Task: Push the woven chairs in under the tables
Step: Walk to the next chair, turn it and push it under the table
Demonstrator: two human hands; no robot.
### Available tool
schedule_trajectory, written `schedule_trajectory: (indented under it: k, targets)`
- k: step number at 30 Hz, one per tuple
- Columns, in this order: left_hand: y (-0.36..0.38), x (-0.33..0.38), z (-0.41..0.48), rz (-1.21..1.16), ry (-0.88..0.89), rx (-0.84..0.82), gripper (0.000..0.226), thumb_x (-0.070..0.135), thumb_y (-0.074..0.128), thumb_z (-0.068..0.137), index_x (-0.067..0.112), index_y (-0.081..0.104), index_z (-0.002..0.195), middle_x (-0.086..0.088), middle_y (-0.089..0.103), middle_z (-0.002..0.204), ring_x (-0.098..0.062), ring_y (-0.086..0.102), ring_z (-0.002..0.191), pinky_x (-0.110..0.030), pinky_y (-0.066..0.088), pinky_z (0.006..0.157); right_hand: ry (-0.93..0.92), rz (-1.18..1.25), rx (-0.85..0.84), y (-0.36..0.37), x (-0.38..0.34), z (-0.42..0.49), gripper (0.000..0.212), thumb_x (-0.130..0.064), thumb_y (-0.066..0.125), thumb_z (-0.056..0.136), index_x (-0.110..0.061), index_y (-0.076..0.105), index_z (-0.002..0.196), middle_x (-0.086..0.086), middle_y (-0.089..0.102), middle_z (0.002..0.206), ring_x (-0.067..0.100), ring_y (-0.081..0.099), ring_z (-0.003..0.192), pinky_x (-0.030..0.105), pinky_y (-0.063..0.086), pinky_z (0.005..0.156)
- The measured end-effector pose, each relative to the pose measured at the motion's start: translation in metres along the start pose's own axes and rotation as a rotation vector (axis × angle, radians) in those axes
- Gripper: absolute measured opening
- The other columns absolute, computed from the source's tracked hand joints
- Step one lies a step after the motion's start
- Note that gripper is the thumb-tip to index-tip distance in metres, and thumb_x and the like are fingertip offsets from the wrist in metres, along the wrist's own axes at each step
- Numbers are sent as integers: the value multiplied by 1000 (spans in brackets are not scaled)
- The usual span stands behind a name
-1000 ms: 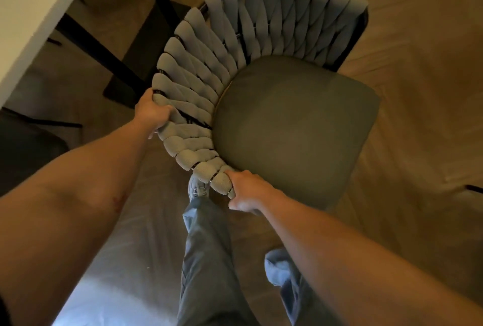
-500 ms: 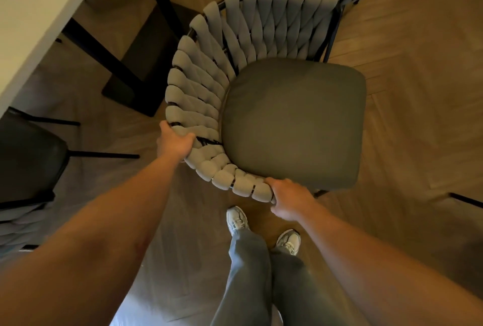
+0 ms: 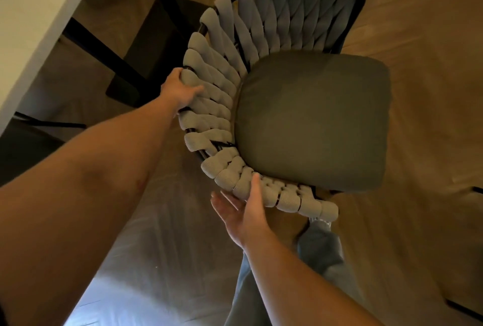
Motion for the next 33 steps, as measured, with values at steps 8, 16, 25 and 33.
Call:
schedule_trajectory:
  k: [8, 16, 25, 33]
  targets:
    - [1, -7, -3, 28, 20, -3, 58, 23, 67, 91, 30, 40, 142, -11, 46, 141, -34, 53, 119, -53, 53, 96, -15, 164, 151, -4, -9, 12, 45, -21, 75, 86, -12, 61, 129, 20, 68, 122, 37, 70, 105, 48, 64, 70]
    - [0, -55, -54, -100, -99, 77, 52, 26, 67, 87, 27, 43, 134, -8, 52, 129, -32, 55, 111, -55, 56, 93, -25, -42, 244, -46, -43, -7, 31, -16, 72, 88, -8, 62, 116, 24, 71, 107, 40, 73, 88, 54, 63, 66]
    - [40, -99, -133, -421, -318, 245, 41, 28, 70, 83, 31, 41, 111, 0, 53, 103, -34, 61, 100, -54, 60, 80, -75, -474, 366, -78, -158, -19, 27, -27, 70, 90, -9, 58, 106, 23, 66, 104, 40, 70, 89, 53, 61, 53]
    - [85, -102, -184, -579, -446, 374, 48, 22, 69, 85, 21, 40, 122, -6, 54, 103, -24, 55, 76, -37, 58, 58, -170, -829, 434, -71, -249, -15, 23, -32, 71, 86, -15, 56, 94, 19, 64, 99, 39, 74, 64, 39, 57, 43]
Point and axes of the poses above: each hand's wrist, its own z-axis towards the middle knuckle, its own y-axis out of the palm, x = y × z, the point moved 9 cm from there along z, towards the middle knuckle
